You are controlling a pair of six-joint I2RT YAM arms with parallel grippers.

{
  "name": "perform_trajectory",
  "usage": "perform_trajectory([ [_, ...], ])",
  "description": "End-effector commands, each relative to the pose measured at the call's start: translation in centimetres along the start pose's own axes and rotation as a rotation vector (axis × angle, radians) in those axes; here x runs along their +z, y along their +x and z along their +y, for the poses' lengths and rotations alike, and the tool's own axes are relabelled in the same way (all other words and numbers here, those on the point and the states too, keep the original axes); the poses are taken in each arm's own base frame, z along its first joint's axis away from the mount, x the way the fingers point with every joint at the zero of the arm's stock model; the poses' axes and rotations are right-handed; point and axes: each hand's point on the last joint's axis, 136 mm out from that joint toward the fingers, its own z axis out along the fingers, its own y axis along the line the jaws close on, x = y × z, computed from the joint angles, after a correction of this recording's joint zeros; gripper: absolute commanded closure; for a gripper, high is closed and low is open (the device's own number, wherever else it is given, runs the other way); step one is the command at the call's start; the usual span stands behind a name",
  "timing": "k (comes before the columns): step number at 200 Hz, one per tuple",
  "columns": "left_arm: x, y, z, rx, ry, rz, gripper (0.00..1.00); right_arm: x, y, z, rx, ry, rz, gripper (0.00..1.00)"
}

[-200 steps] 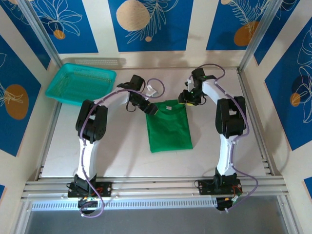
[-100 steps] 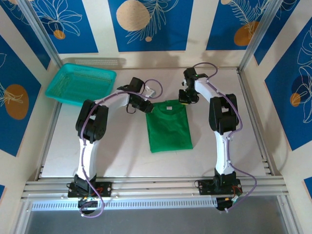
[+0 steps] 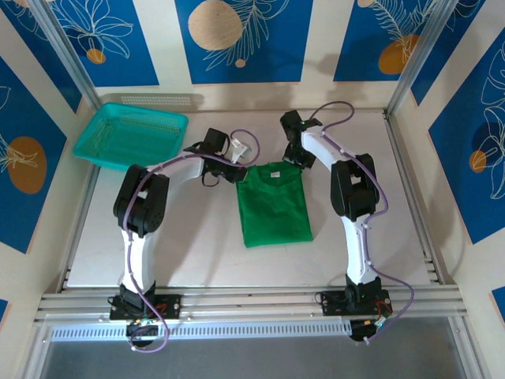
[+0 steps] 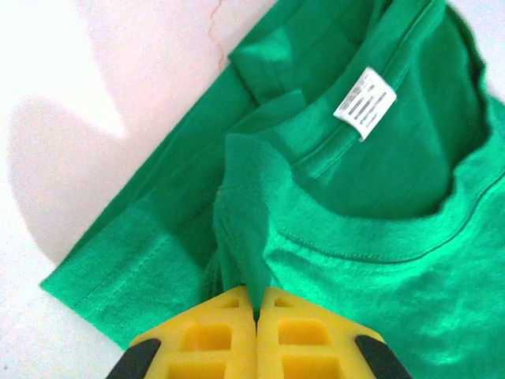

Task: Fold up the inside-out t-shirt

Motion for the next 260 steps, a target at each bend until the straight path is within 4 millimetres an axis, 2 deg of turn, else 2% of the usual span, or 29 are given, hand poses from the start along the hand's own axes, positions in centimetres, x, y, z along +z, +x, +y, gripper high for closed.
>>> perform_trajectory([
  [1, -1.0, -1.2, -0.3, -0.009, 0.03, -0.081, 1.0, -3.7, -1.8, -1.1, 0.186, 0.075, -0.141, 0.96],
  [29, -1.3, -0.8, 0.2, -0.044, 0.02, -0.118, 1.0, -4.9, -0.7, 0.8, 0.22, 0.069, -0.152, 0.93],
  [59, -2.5, -0.8, 1.9, -0.086, -0.012, -0.18, 1.0, -4.2, -0.4, 2.5, 0.227, -0.01, -0.092, 0.87],
  [64, -2.7, -0.9, 2.1, -0.091, -0.018, -0.19, 1.0, -4.1, -0.4, 2.9, 0.223, -0.037, -0.074, 0.82],
  [72, -2.9, -0.8, 2.6, -0.102, -0.022, -0.198, 1.0, -4.2, -0.6, 3.5, 0.211, -0.087, -0.045, 0.64],
  [76, -3.0, -0.7, 2.8, -0.11, -0.024, -0.202, 1.0, -4.3, -0.7, 3.8, 0.193, -0.115, -0.035, 0.6],
  [84, -3.0, -0.7, 3.1, -0.122, -0.019, -0.211, 1.0, -4.9, -1.0, 4.2, 0.16, -0.165, -0.036, 0.46],
  [89, -2.9, -0.7, 3.2, -0.129, -0.012, -0.214, 1.0, -5.4, -1.4, 4.5, 0.124, -0.202, -0.046, 0.43],
  [113, -2.4, -0.6, 4.0, -0.16, 0.001, -0.228, 1.0, -7.5, -2.7, 5.1, -0.068, -0.403, -0.105, 0.42],
  [130, -1.9, -0.4, 4.6, -0.192, 0.004, -0.232, 0.98, -8.3, -2.9, 4.7, -0.185, -0.572, -0.05, 0.39],
  [143, -1.7, -0.4, 5.0, -0.211, 0.002, -0.231, 0.97, -7.9, -2.3, 3.9, -0.291, -0.651, 0.03, 0.38],
  [151, -1.6, -0.2, 5.3, -0.221, -0.013, -0.223, 0.96, -7.0, -1.8, 3.2, -0.34, -0.654, 0.08, 0.37],
  [158, -1.5, 0.0, 5.7, -0.232, -0.031, -0.216, 0.91, -6.2, -1.6, 2.7, -0.364, -0.64, 0.108, 0.38],
  [170, -1.4, 0.4, 6.4, -0.254, -0.06, -0.204, 0.72, -5.5, -0.9, 2.4, -0.383, -0.651, 0.144, 0.4],
  [179, -1.4, 0.6, 6.4, -0.261, -0.061, -0.197, 0.66, -5.2, -0.3, 2.3, -0.381, -0.655, 0.161, 0.42],
  [193, -2.0, 0.5, 5.7, -0.244, -0.049, -0.191, 0.62, -5.0, 1.2, 2.1, -0.398, -0.626, 0.174, 0.43],
  [210, -4.3, -0.2, 4.5, -0.189, -0.097, -0.205, 0.59, -5.1, 2.8, 0.8, -0.408, -0.56, 0.172, 0.44],
  [225, -6.7, -0.6, 3.2, -0.142, -0.213, -0.179, 0.45, -5.7, 4.3, -0.2, -0.38, -0.55, 0.17, 0.44],
  [235, -7.6, -0.7, 1.9, -0.144, -0.237, -0.152, 0.43, -6.1, 5.9, -0.5, -0.354, -0.573, 0.192, 0.44],
  [248, -7.8, 0.0, 0.0, -0.215, -0.206, -0.108, 0.43, -6.4, 8.3, -0.8, -0.356, -0.613, 0.226, 0.44],
  [260, -6.8, 1.5, -2.0, -0.343, -0.137, -0.053, 0.42, -6.2, 10.2, -1.1, -0.37, -0.616, 0.254, 0.45],
])
